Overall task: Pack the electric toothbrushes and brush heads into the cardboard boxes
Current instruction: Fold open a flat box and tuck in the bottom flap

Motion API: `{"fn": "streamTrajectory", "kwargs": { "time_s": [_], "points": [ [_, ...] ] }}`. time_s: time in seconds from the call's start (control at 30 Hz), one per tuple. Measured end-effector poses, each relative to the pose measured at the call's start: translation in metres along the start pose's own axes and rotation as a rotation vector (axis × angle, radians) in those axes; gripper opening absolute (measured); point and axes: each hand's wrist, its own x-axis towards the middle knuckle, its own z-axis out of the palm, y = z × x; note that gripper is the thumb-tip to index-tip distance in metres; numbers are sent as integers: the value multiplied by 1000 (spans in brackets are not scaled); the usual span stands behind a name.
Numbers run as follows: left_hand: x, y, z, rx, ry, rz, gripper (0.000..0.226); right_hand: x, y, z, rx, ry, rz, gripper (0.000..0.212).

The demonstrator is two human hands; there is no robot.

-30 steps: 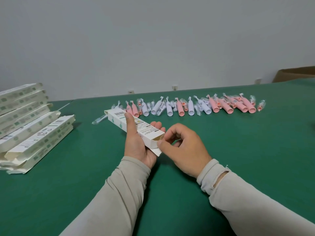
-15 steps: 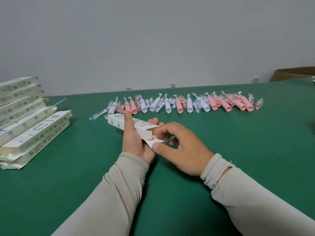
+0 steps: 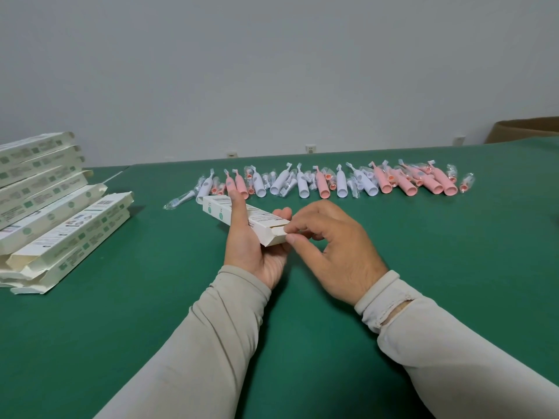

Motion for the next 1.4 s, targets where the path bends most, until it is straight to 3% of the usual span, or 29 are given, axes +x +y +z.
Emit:
{"fn": "streamTrajectory", "kwargs": {
  "time_s": [0.13,0.2,0.27,0.47,0.63,0.87,0.93,1.0,1.07,1.13,1.2,1.27,1.4],
  "points": [
    [0,-2,-1,17,-89,-30,81,0,-1,-3,-10,-5,-18,7],
    [0,-4,-1,67,-192,-55,66,1,-2,-5,-16,16,1,6],
    [-3,-4,0,89,-251,-69,58,2,-1,-8,-41,38,80,19],
    [-6,-3,0,82,-223,-122,64,4,9,-16,10,32,178,40],
    [-11,4,2,56,-226,-64,62,5,12,-20,177,-137,233,23],
    [-11,1,3,154,-191,-59,69,2,12,-13,314,-123,345,12],
    [-9,2,4,313,-74,42,79,5,16,-16,326,-213,413,15],
    [-7,5,-1,765,16,315,69,10,20,-24,347,-188,496,16],
    [-6,10,-13,1355,9,577,56,16,24,-34,418,46,581,11],
    [-1,13,-24,1689,-53,622,59,21,27,-47,581,285,656,12],
    [1,13,-27,1822,-39,614,61,22,30,-56,737,357,707,31],
    [1,12,-26,1895,-28,623,62,21,30,-60,732,299,700,39],
    [1,13,-28,1901,-11,652,63,20,35,-56,631,307,622,3]
  ]
}}
